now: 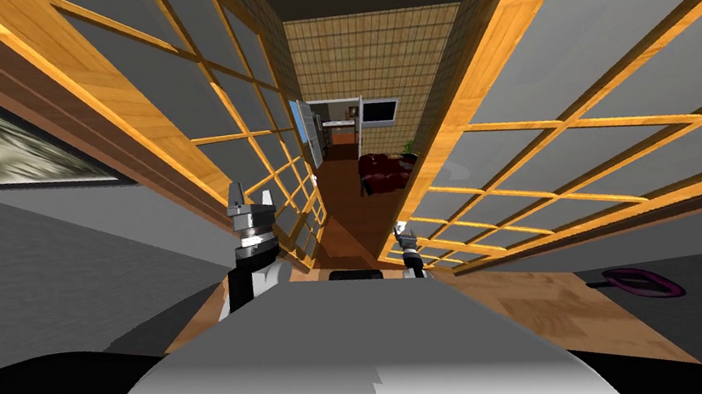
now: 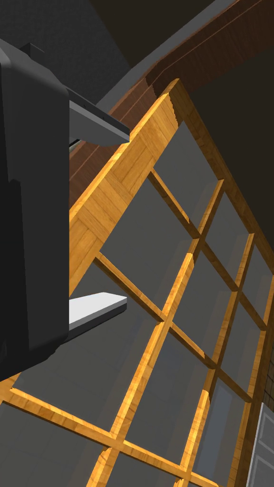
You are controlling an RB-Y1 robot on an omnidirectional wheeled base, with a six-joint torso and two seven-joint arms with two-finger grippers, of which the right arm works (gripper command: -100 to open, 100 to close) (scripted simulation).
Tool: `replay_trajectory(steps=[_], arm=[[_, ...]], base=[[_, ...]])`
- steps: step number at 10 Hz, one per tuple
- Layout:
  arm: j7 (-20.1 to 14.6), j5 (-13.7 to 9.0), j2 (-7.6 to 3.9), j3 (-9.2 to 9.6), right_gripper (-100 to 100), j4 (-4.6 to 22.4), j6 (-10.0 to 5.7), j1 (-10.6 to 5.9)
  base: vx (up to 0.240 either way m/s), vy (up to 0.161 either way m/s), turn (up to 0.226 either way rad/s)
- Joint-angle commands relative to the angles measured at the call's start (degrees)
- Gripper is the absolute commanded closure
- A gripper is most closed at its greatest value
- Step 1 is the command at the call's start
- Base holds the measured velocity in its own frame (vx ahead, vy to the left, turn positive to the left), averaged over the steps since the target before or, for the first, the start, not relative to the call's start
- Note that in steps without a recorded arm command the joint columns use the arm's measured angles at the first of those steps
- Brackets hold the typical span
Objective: Push the door open
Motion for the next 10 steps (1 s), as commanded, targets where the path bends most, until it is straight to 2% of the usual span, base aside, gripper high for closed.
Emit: replay_trajectory(steps=[1, 2, 3, 8, 9, 10], arm=[[0.18, -0.08, 1.24, -0.16, -100, 0.05, -0.10, 0.00], [-0.12, 0.06, 0.86, 0.09, -100, -0.93, 0.32, 0.48], [-0.12, 0.06, 0.86, 0.09, 100, -0.93, 0.32, 0.48], [-0.12, 0.06, 0.86, 0.09, 100, -0.93, 0.32, 0.48], [-2.25, -0.40, 0.60, 0.42, 100, -0.68, 0.35, 0.34], [-2.93, -0.57, 0.50, 0.49, 100, -0.62, 0.34, 0.30]], base=[[0.197, -0.039, 0.022], [0.079, -0.018, -0.004], [-0.019, 0.010, 0.002], [-0.012, 0.002, 0.003], [0.018, 0.001, -0.024], [0.032, 0.005, -0.025]])
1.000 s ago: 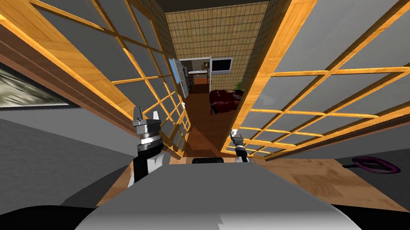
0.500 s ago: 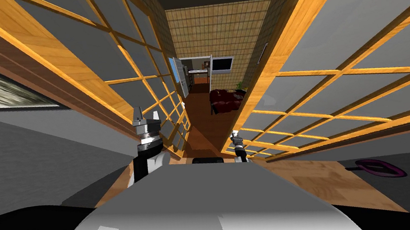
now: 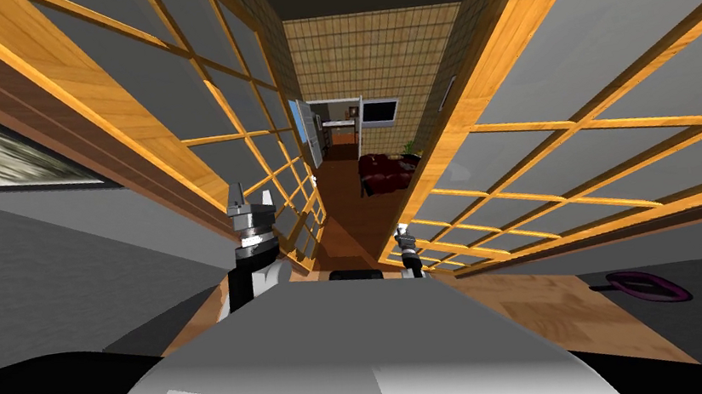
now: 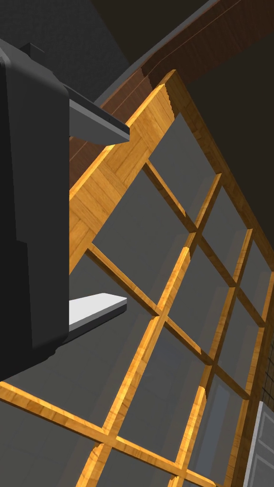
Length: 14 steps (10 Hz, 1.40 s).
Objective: Push the door open
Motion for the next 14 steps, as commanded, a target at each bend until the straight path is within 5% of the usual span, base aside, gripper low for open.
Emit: replay_trajectory(steps=[1, 14], arm=[[-1.70, -0.44, -0.35, 0.07, 100, -0.07, -0.08, -0.21], [-19.16, -5.25, -2.38, 2.28, 100, 1.56, -0.52, -1.54]], base=[[0.029, 0.003, -0.018], [0.043, -0.001, -0.026]])
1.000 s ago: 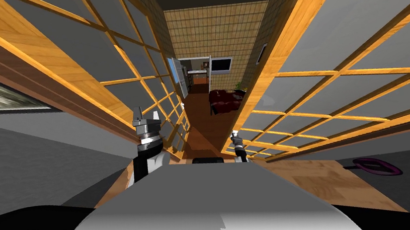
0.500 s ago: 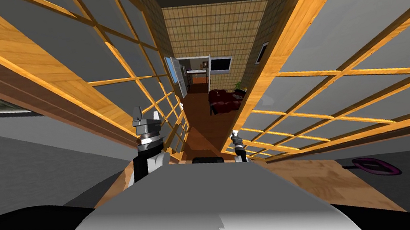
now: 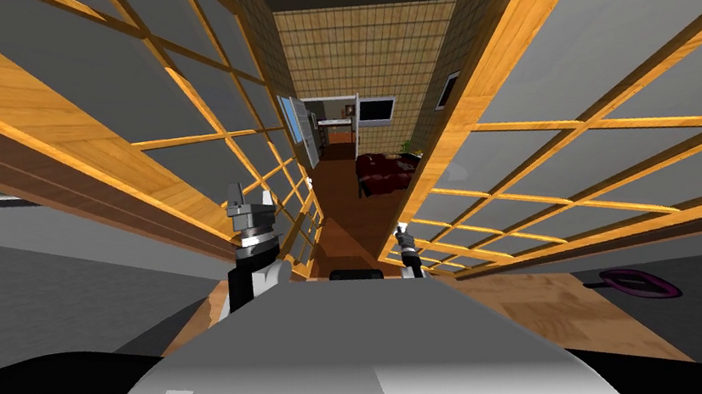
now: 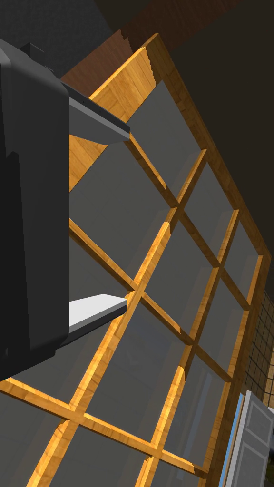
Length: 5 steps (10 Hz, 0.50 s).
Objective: Push the door open
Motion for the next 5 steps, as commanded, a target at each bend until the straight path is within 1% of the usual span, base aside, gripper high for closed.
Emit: replay_trajectory(steps=[1, 3, 4, 5], arm=[[-2.12, -0.67, -0.93, -0.39, 100, 0.01, -0.28, -0.36], [-5.68, -1.87, -1.32, 0.16, 100, 0.41, -0.39, -0.69], [-6.40, -1.87, -1.32, 0.16, 100, 0.41, -0.39, -0.69], [-8.51, -2.47, -1.51, 0.44, 100, 0.62, -0.44, -0.86]], base=[[0.040, -0.004, -0.013], [0.049, 0.000, -0.042], [0.052, 0.000, -0.014], [0.051, -0.004, -0.027]])
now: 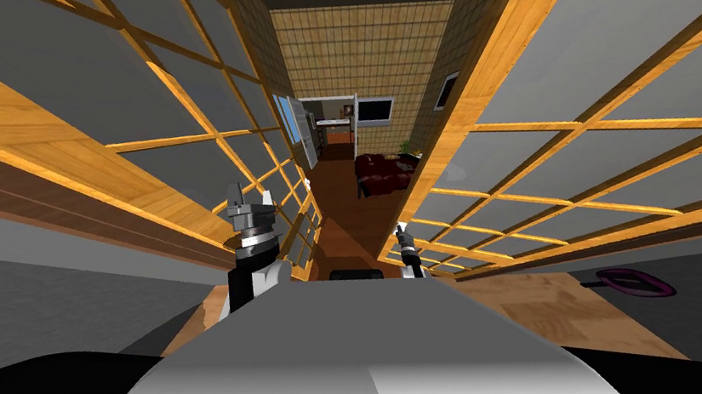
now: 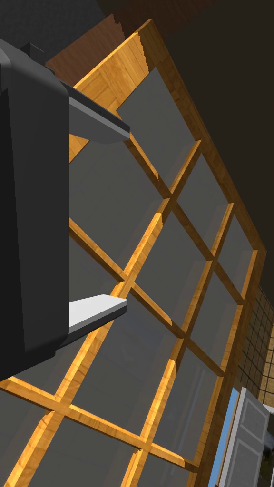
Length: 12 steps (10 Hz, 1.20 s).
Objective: Push the door open
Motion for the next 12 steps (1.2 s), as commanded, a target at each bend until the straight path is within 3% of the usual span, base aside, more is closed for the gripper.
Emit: replay_trajectory(steps=[1, 12], arm=[[-1.73, -0.51, -0.72, -0.28, 100, -1.26, 0.26, 0.45], [-17.63, -5.53, -1.85, 2.02, 100, 0.45, -0.20, -0.92]], base=[[0.032, -0.003, -0.022], [0.050, -0.002, -0.038]])
